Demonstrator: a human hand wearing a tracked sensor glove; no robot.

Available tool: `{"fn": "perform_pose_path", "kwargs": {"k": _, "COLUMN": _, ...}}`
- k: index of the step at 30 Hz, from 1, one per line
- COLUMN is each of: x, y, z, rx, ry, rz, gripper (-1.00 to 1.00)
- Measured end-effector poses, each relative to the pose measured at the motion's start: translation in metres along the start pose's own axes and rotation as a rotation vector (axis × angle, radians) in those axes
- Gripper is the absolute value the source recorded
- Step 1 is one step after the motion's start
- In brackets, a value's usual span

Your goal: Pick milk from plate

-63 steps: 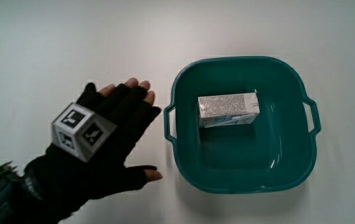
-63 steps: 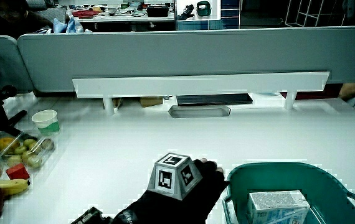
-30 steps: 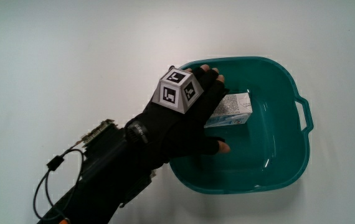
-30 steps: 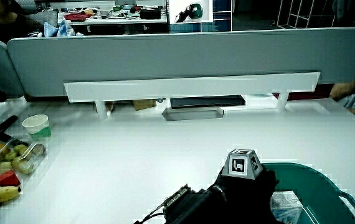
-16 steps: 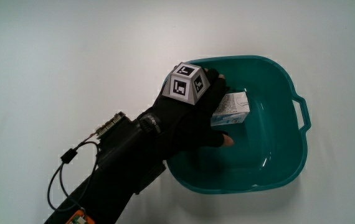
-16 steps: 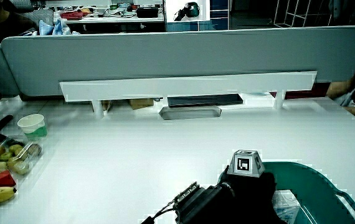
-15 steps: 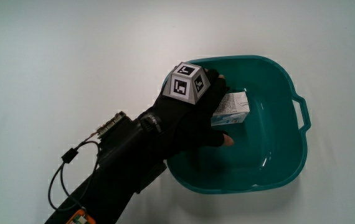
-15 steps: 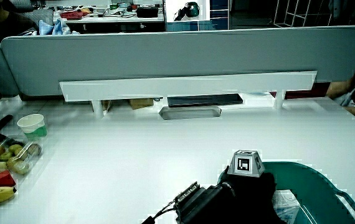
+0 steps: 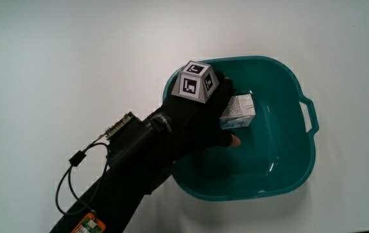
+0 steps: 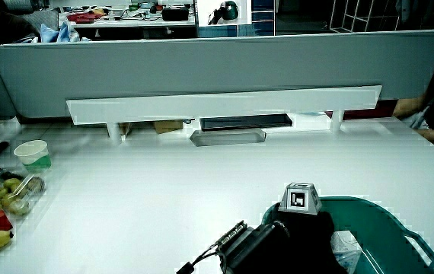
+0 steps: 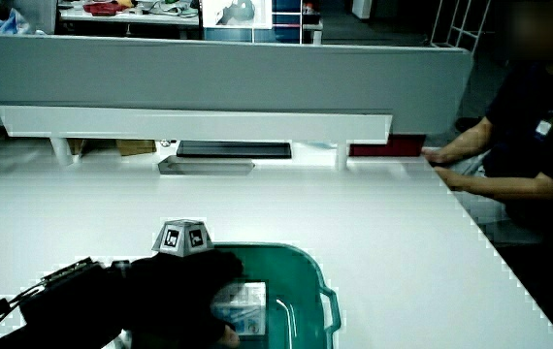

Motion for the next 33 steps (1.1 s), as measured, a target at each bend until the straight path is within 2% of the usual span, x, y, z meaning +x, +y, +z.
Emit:
{"fn": "perform_pose_path", "kwargs": {"k": 2, "x": 0.0023, "y": -0.0037, "z": 0.0036, "rx": 0.012, "ry": 0.02, "rz": -0.009, "gripper": 0.0}}
{"fn": "perform_pose_path", "kwargs": {"k": 5, "x": 0.0016, "y": -0.0023, "z": 0.0036, "rx": 0.034, "ry": 0.012, "rz": -0.003, "gripper": 0.0}}
{"fn": "perform_pose_path", "kwargs": {"k": 14, "x": 0.0014, "y": -0.0024, "z": 0.0041, "rx": 0.105, "ry": 0.035, "rz": 0.0, "gripper": 0.35}}
{"fn": "perform_pose_path", "kwargs": {"k": 22, "x": 0.0003, "y": -0.0026, "z": 0.0043, "rx": 0.139, "ry": 0.022, "rz": 0.001, "gripper": 0.65}}
{"fn": "perform_pose_path", "kwargs": {"k": 23, "x": -0.0001, "y": -0.0035, "z": 0.0047, "rx": 0.147, "ry": 0.004, "rz": -0.001, "gripper": 0.69}}
{"fn": "perform_pose_path", "kwargs": {"k": 31, "x": -0.0031, "y": -0.0026, "z": 0.0019, "rx": 0.16, "ry": -0.024, "rz": -0.027, "gripper": 1.0}}
{"fn": "perform_pose_path", "kwargs": {"k": 33, "x": -0.0027, "y": -0.0054, "z": 0.0035, "rx": 0.164, "ry": -0.035, "rz": -0.026, "gripper": 1.0}}
